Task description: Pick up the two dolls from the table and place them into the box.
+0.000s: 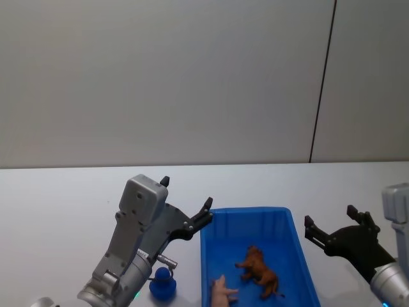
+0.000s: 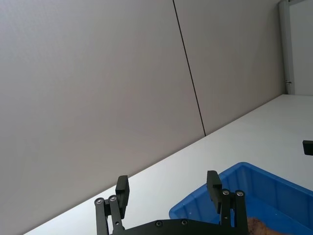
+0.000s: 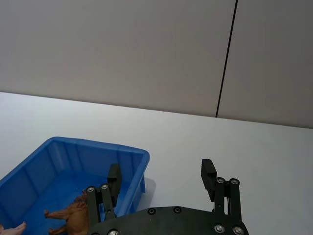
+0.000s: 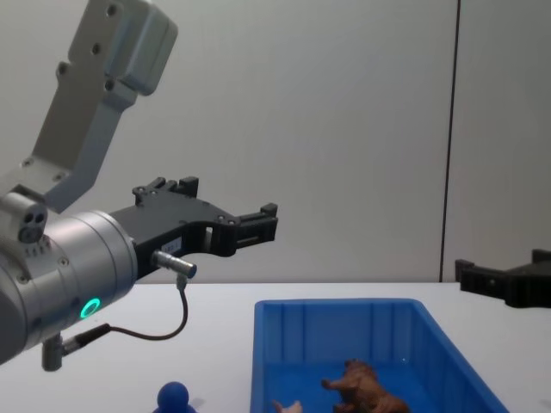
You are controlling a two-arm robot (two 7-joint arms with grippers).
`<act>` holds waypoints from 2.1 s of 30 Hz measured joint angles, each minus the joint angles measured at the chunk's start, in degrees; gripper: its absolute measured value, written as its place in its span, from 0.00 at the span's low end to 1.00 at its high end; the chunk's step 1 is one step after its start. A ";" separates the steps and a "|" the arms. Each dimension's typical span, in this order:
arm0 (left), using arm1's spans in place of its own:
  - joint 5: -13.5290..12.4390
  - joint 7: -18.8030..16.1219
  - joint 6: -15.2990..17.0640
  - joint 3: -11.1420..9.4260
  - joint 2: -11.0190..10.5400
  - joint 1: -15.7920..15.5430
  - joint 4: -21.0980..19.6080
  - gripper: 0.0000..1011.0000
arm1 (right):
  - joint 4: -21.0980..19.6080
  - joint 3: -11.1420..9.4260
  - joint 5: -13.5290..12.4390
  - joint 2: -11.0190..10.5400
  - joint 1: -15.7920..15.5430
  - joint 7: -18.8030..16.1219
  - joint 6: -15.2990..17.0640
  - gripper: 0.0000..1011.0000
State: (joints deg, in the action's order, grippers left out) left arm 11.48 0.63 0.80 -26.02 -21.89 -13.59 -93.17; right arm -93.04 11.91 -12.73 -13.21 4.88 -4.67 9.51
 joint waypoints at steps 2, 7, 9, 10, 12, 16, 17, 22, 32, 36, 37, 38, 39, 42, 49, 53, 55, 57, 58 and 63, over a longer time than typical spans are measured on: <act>0.00 0.01 0.00 0.00 0.00 0.03 0.00 0.99 | -0.34 -0.11 -0.18 -0.17 -0.35 0.35 -0.04 0.99; 0.25 -0.12 0.45 0.11 -0.19 0.36 -0.27 0.99 | -0.84 -0.28 -0.45 -0.44 -0.86 0.91 -0.11 0.99; 0.55 -0.34 0.91 0.19 -0.40 0.62 -0.53 0.99 | -1.01 -0.35 -0.55 -0.53 -1.04 1.10 -0.13 0.99; 0.87 -0.53 1.37 0.28 -0.57 0.83 -0.80 0.99 | -1.07 -0.37 -0.58 -0.56 -1.10 1.15 -0.13 0.99; 1.18 -0.66 1.78 0.37 -0.80 1.10 -1.13 0.99 | -1.21 -0.44 -0.67 -0.65 -1.24 1.33 -0.15 0.99; 2.26 -1.08 3.50 0.67 -1.48 2.02 -2.06 0.99 | -1.39 -0.51 -0.76 -0.73 -1.45 1.53 -0.17 0.99; 2.52 -1.17 3.86 0.72 -1.60 2.17 -2.20 0.99 | -1.47 -0.53 -0.79 -0.76 -1.50 1.60 -0.18 0.99; 3.94 -1.52 5.65 1.02 -2.33 3.15 -2.98 0.99 | -1.57 -0.58 -0.86 -0.83 -1.64 1.74 -0.21 0.99; 6.88 -2.11 8.72 1.61 -3.60 5.06 -3.71 0.99 | -1.77 -0.65 -0.96 -0.91 -1.84 1.96 -0.23 0.99; 7.86 -2.03 9.81 1.82 -3.83 5.52 -3.48 0.99 | -1.82 -0.68 -0.98 -0.93 -1.87 2.01 -0.23 0.99; 7.97 -1.97 9.98 1.86 -3.85 5.57 -3.30 0.99 | -1.82 -0.68 -0.98 -0.93 -1.87 2.01 -0.23 0.99; 8.07 -1.89 10.13 1.88 -3.85 5.59 -3.18 0.99 | -1.83 -0.68 -0.99 -0.94 -1.88 2.02 -0.23 0.99; 8.20 -1.75 10.32 1.91 -3.85 5.61 -3.03 0.99 | -1.83 -0.68 -0.99 -0.94 -1.88 2.02 -0.23 0.99; 8.42 -1.21 10.87 1.98 -3.81 5.60 -2.27 0.99 | -1.85 -0.69 -1.01 -0.96 -1.90 2.04 -0.23 0.99; 8.48 0.49 12.03 2.03 -3.29 5.03 -0.01 0.99 | -1.89 -0.69 -1.04 -0.99 -1.94 2.09 -0.23 0.99; 8.37 1.46 12.59 2.01 -2.84 4.57 1.53 0.99 | -1.91 -0.69 -1.03 -0.99 -1.96 2.10 -0.23 0.99; 8.16 2.15 13.02 1.97 -2.46 4.20 2.70 0.99 | -1.91 -0.69 -1.03 -0.99 -1.97 2.10 -0.23 0.99; 8.11 2.32 13.13 1.96 -2.38 4.12 2.97 0.99 | -1.91 -0.69 -1.03 -0.99 -1.97 2.10 -0.22 0.99; 7.99 2.62 13.38 1.94 -2.21 3.96 3.45 0.99 | -1.91 -0.69 -1.04 -0.99 -1.97 2.10 -0.22 0.99; 7.69 3.26 14.08 1.90 -1.80 3.57 4.97 0.94 | -1.91 -0.69 -1.04 -0.99 -1.97 2.10 -0.22 0.99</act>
State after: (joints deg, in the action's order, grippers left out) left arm 19.17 3.89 14.88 -24.13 -23.69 -10.01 -88.20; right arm -94.95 11.22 -13.76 -14.19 2.91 -2.57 9.29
